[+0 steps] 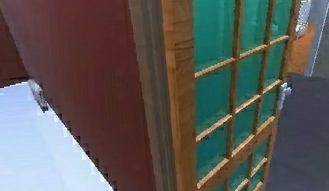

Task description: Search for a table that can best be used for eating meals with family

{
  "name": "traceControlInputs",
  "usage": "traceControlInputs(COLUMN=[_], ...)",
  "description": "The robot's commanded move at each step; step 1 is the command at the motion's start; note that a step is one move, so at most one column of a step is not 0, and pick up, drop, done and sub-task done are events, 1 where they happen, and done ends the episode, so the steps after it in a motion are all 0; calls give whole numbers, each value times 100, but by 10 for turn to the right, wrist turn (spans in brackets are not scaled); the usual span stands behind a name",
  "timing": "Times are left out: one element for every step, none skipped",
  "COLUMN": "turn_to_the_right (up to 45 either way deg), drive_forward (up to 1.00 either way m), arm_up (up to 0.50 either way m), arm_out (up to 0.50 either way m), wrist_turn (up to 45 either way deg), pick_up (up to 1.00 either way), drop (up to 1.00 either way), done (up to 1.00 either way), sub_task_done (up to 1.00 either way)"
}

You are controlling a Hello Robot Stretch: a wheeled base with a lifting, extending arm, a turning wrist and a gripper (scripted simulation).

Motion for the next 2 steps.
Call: traceControlInputs(turn_to_the_right=[0,450], drive_forward=[10,0], arm_up=[0,0], arm_out=[0,0], wrist_turn=[0,0], pick_up=[0,0], drop=[0,0], done=[0,0], sub_task_done=[0,0])
